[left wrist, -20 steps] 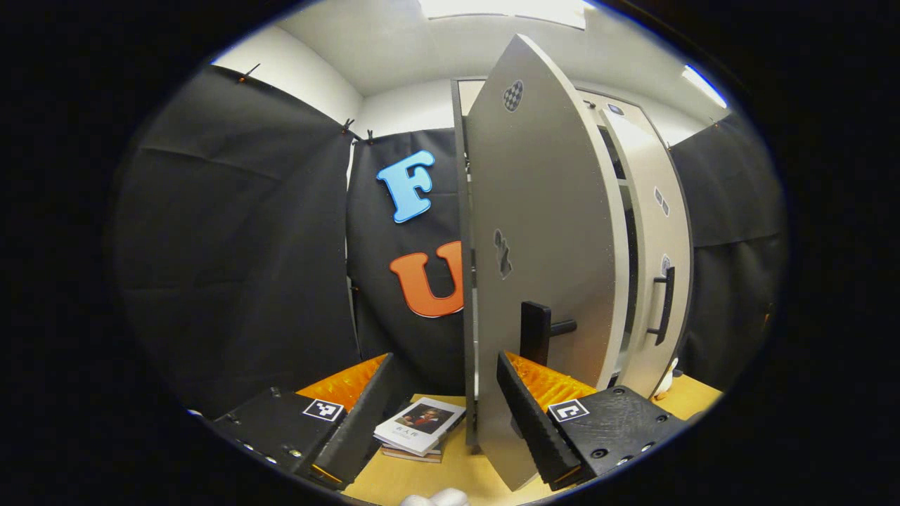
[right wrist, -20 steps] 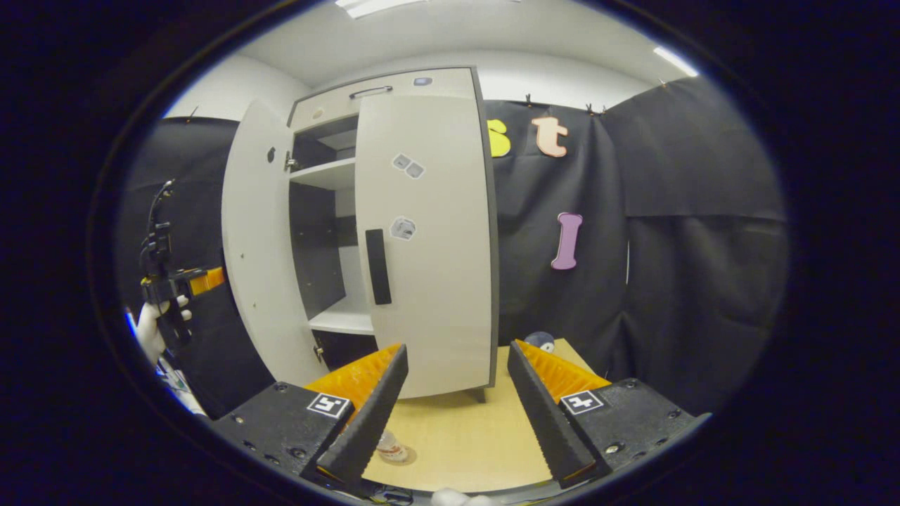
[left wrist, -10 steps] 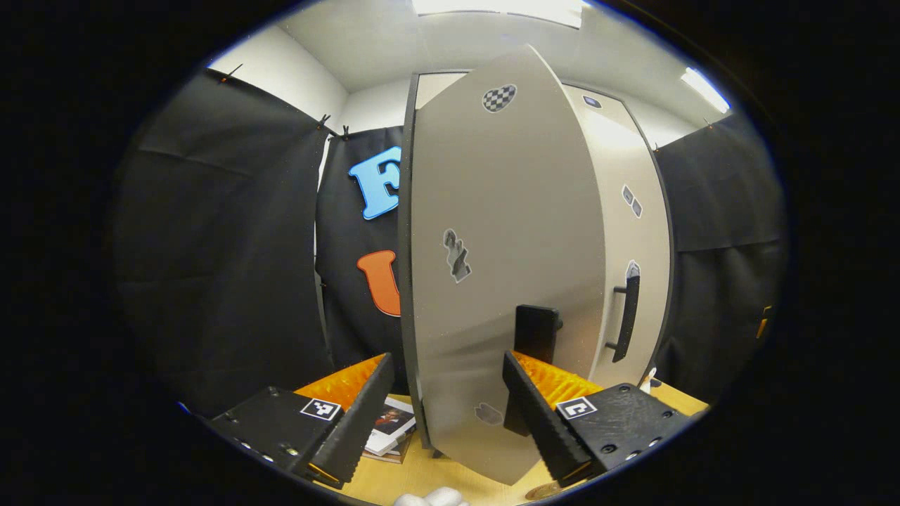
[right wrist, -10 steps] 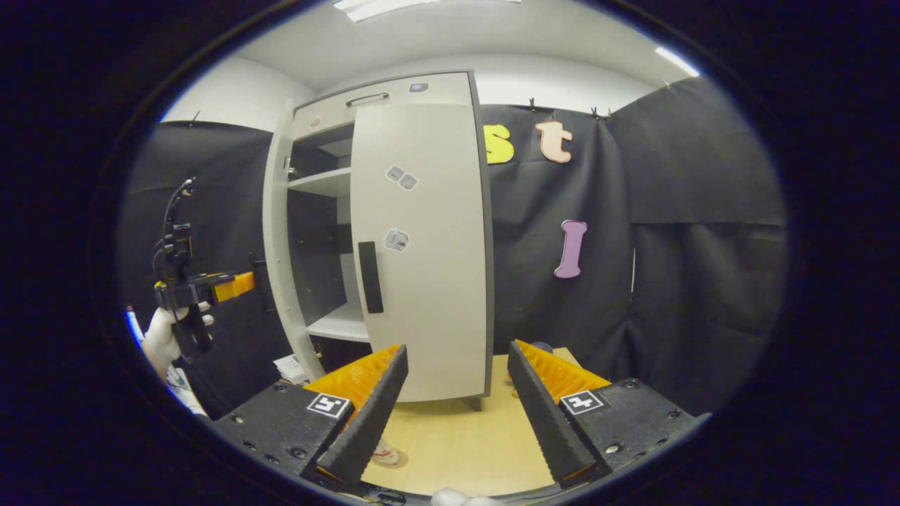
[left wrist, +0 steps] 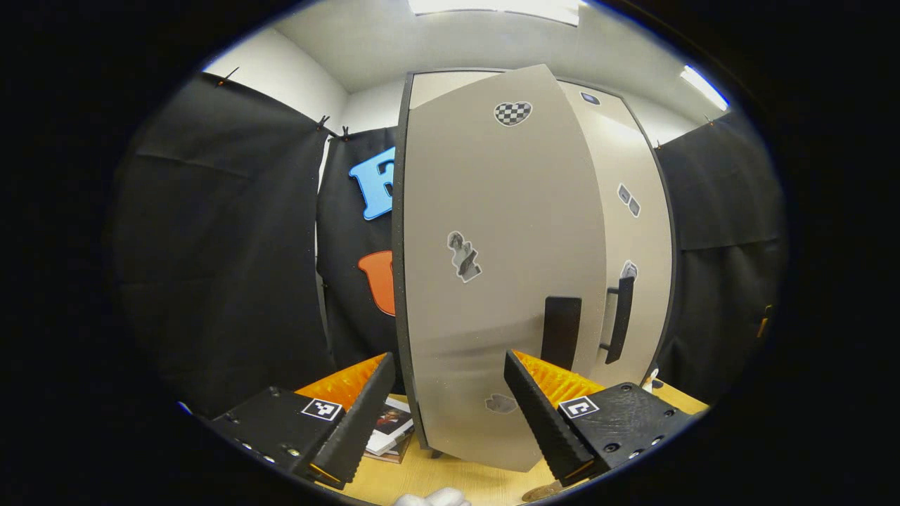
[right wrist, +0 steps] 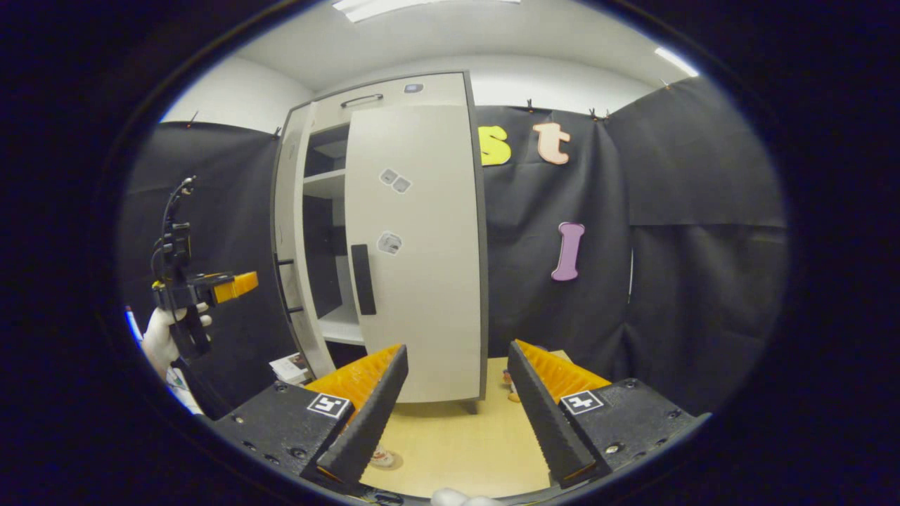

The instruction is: Grasp the bottle in the cabinet with the left hand and place it on the coaster, then close the right door with the right hand and the left door with the left hand.

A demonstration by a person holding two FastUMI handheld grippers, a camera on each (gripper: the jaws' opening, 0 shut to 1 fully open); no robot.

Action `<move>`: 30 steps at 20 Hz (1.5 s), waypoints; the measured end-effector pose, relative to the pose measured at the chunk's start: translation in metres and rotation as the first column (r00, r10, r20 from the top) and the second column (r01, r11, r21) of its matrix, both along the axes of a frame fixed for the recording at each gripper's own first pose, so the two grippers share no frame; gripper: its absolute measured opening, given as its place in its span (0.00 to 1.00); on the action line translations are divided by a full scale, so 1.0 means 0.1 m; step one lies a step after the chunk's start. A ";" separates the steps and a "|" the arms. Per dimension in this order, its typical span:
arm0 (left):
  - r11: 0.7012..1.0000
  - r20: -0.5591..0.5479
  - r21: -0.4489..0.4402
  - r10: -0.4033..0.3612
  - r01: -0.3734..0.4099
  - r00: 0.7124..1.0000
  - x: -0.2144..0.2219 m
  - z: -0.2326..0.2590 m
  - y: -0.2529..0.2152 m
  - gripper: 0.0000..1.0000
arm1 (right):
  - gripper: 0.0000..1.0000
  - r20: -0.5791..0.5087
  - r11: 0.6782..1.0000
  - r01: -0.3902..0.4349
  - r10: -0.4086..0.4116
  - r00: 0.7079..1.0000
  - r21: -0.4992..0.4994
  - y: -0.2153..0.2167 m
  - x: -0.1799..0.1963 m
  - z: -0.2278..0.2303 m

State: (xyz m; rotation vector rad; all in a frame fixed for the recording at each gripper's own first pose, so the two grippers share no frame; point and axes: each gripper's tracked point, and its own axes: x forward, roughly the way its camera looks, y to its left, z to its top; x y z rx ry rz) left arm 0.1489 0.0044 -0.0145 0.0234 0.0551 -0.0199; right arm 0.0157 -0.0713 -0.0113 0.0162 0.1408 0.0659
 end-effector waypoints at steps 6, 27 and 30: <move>1.000 0.004 -0.020 -0.024 0.024 1.000 -0.40 0.03 0.02 0.96 | 0.94 0.034 1.000 -0.019 0.019 0.999 0.004 0.27 0.00 0.07; 1.000 -0.036 -0.001 -0.007 0.007 0.999 -1.48 -0.33 0.13 0.98 | 0.94 0.066 1.000 0.029 -0.028 0.997 -0.008 0.52 -0.36 -0.09; 1.000 -0.018 -0.003 -0.023 0.023 1.000 -1.47 -0.29 0.02 0.96 | 0.94 0.072 0.999 0.033 -0.032 0.997 -0.007 0.52 -0.40 -0.07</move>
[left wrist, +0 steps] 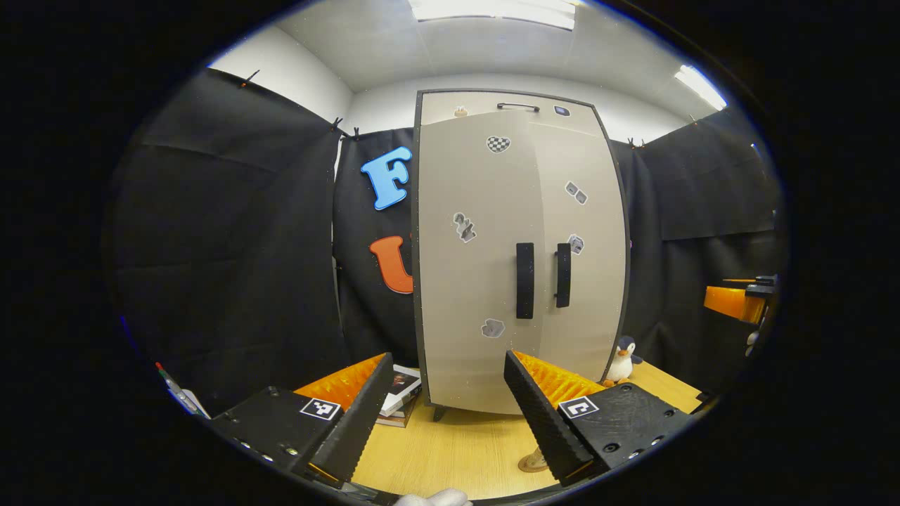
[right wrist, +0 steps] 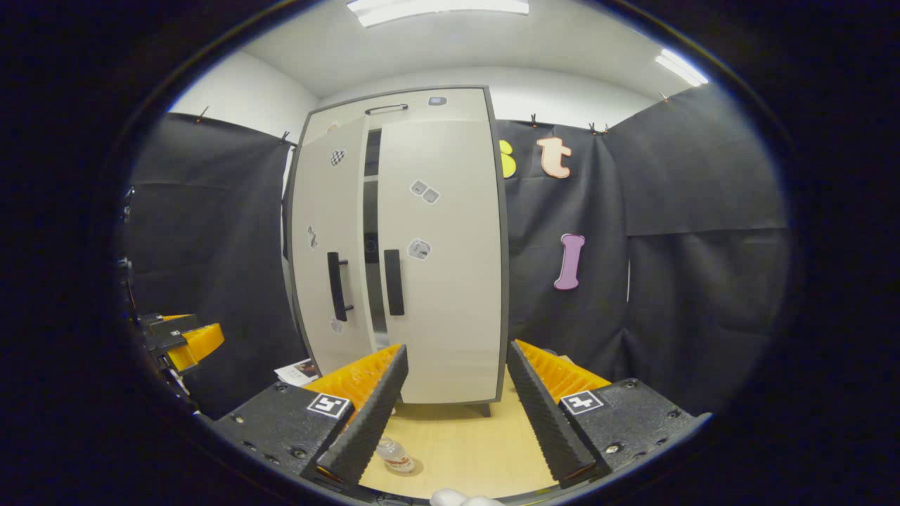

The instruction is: Grasp the bottle in the cabinet with the left hand and place it on the coaster, then close the right door with the right hand and the left door with the left hand.

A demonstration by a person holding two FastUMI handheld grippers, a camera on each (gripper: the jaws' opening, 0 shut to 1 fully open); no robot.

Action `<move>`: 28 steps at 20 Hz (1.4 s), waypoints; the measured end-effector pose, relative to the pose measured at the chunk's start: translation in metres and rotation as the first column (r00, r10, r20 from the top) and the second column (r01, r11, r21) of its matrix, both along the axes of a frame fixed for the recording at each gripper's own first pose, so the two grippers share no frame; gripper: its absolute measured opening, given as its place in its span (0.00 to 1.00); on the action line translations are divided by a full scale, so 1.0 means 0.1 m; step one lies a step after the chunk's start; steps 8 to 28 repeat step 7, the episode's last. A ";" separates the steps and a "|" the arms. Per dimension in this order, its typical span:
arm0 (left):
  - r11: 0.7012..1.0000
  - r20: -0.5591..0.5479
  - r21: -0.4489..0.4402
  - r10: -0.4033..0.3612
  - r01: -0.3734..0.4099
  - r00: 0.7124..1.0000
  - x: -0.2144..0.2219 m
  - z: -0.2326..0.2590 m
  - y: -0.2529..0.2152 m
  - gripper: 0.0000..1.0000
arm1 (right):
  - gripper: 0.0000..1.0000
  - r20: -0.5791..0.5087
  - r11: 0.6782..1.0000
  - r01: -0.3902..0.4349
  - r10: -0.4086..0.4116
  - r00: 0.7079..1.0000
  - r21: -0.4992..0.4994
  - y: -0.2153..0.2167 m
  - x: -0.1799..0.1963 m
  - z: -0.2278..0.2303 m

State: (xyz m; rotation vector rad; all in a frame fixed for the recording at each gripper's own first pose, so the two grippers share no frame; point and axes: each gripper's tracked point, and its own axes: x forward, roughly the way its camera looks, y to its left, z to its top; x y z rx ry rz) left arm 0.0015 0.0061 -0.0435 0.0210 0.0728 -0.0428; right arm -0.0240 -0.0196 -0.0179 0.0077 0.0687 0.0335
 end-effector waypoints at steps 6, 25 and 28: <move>1.000 0.009 -0.012 -0.024 0.024 1.000 0.04 0.05 -0.09 0.96 | 0.94 0.021 1.000 0.014 -0.014 1.000 -0.010 -0.05 -0.04 0.08; 1.000 0.013 -0.014 -0.021 0.022 1.000 0.05 0.05 -0.09 0.96 | 0.89 0.020 1.000 0.015 -0.015 1.000 -0.010 -0.05 -0.05 0.08; 1.000 0.013 -0.014 -0.021 0.022 1.000 0.05 0.05 -0.09 0.96 | 0.89 0.020 1.000 0.015 -0.015 1.000 -0.010 -0.05 -0.05 0.08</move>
